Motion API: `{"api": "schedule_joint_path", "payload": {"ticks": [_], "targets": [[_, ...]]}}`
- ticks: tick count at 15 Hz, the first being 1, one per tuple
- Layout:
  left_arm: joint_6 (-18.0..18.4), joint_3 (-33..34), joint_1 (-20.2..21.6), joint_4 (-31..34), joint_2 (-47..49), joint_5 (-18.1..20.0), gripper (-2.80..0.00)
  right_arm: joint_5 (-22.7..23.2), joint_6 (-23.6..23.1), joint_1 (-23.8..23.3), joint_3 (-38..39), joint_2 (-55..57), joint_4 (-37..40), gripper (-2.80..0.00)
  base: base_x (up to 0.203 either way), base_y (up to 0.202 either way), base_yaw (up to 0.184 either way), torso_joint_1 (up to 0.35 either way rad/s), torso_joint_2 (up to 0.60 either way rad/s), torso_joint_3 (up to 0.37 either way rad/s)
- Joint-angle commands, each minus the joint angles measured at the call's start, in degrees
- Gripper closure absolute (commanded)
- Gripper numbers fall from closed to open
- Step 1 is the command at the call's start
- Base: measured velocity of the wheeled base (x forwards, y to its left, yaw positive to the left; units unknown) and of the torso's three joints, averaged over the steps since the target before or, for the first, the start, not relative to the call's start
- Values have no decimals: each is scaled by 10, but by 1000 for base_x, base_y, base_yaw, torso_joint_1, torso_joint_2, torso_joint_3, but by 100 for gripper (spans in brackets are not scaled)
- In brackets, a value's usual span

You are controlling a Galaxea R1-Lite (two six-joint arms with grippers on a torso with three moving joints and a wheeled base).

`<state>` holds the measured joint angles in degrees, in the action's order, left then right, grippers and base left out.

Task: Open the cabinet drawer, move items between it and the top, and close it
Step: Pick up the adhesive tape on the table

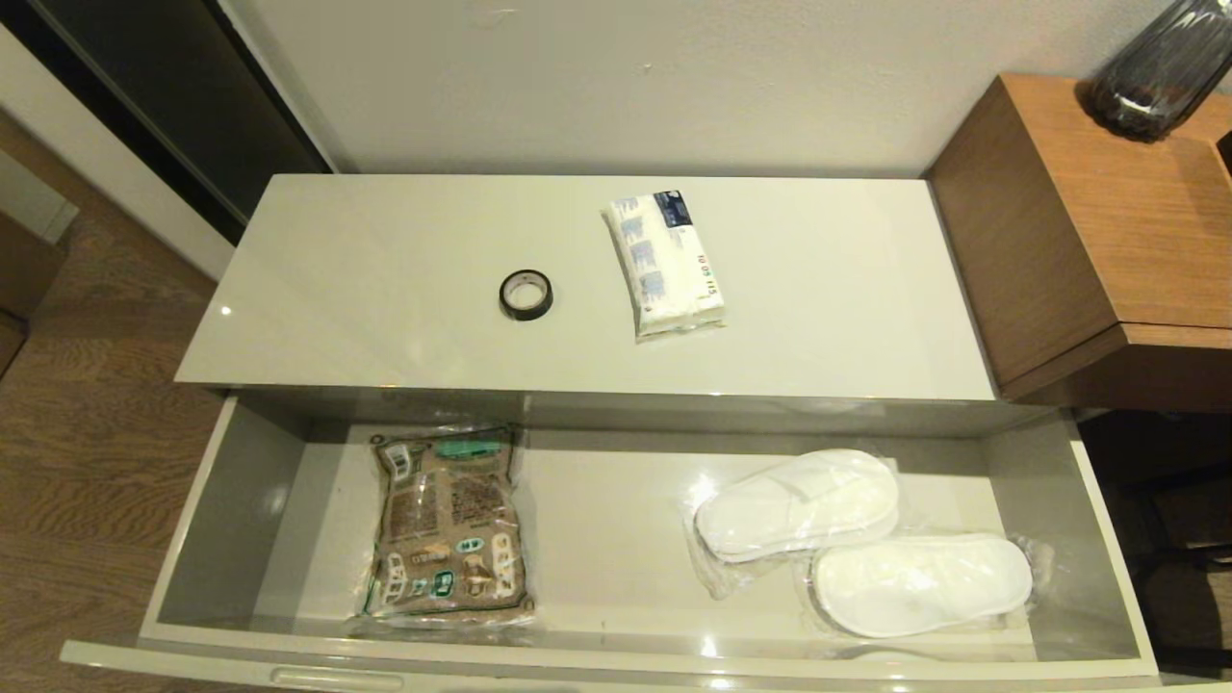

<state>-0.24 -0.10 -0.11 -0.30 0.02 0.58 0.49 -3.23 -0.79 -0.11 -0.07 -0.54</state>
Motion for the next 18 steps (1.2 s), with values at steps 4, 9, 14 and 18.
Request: {"api": "schedule_joint_path", "payload": {"ticks": [4, 9, 14, 18], "targets": [[0, 0, 0, -1, 1, 0, 0, 0, 16, 0, 1, 1, 4, 0, 0, 0, 0, 0, 0, 0], [0, 0, 0, 0, 1, 0, 0, -1, 17, 0, 1, 1, 5, 0, 0, 0, 0, 0, 0, 0], [0, 0, 0, 0, 1, 0, 0, -1, 17, 0, 1, 1, 5, 0, 0, 0, 0, 0, 0, 0], [0, 0, 0, 0, 1, 0, 0, -1, 17, 0, 1, 1, 5, 0, 0, 0, 0, 0, 0, 0]]}}
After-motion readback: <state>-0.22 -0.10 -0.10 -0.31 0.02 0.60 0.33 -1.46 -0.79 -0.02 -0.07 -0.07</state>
